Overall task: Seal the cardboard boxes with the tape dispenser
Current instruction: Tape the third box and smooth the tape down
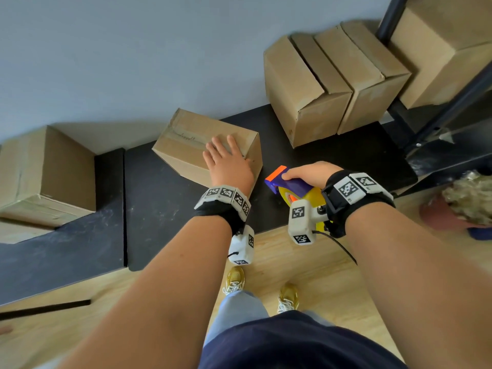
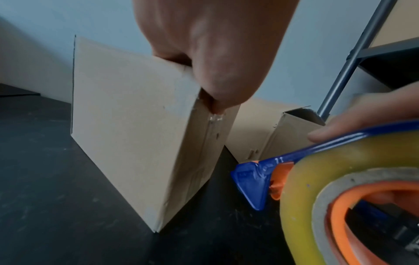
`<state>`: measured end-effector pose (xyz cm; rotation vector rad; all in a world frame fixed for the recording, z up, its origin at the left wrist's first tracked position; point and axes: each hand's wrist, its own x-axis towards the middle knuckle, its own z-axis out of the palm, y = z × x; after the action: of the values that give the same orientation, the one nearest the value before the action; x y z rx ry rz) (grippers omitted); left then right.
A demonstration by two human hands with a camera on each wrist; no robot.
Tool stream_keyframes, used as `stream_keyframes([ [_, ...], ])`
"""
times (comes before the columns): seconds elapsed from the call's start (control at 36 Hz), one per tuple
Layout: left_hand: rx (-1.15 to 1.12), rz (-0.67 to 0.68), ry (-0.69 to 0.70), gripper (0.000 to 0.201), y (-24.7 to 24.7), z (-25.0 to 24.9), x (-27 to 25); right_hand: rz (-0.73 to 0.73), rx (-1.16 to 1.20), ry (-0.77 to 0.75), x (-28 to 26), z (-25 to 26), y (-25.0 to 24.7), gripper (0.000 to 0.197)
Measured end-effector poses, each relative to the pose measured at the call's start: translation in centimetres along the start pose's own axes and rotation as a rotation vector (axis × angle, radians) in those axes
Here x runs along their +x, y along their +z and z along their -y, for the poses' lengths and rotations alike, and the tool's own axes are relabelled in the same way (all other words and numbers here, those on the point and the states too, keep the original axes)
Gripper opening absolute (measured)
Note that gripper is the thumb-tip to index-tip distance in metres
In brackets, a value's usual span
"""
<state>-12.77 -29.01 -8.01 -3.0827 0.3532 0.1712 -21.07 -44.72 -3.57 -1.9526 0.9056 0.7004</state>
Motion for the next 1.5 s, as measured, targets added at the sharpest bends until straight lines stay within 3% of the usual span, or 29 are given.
stream_keyframes([
  [0.72, -0.072, -0.038, -0.096, 0.065, 0.0, -1.2, -0.5, -0.065, 0.082, -0.052, -0.8, -0.5, -0.4, 0.05],
  [0.81, -0.184, -0.013, -0.102, 0.07, -0.8, -1.1, -0.8, -0.074, 0.08, -0.081, -1.4, 0.0, -0.6, 0.047],
  [0.94, -0.394, -0.079, -0.032, 0.054, -3.0, 1.9, -0.6, -0.088, 0.088, -0.122, -2.3, 0.9, -1.0, 0.047],
  [1.03, -0.234, -0.092, 0.102, 0.055, -3.6, 4.7, -0.3, -0.106, 0.081, -0.14, -2.7, 1.4, -1.2, 0.051],
  [1.14, -0.076, 0.129, 0.21, 0.083, -4.3, 6.5, -0.1, -0.124, 0.102, -0.163, -3.0, 1.9, -1.3, 0.048],
  [1.25, -0.004, 0.19, 0.241, 0.085, -4.9, 7.1, -0.2, -0.139, 0.113, -0.184, -3.4, 2.5, -1.4, 0.045],
  [1.5, 0.072, 0.013, 0.1, 0.06, -5.6, 6.1, -0.9, -0.184, 0.164, -0.245, -4.0, 3.2, -2.2, 0.047],
])
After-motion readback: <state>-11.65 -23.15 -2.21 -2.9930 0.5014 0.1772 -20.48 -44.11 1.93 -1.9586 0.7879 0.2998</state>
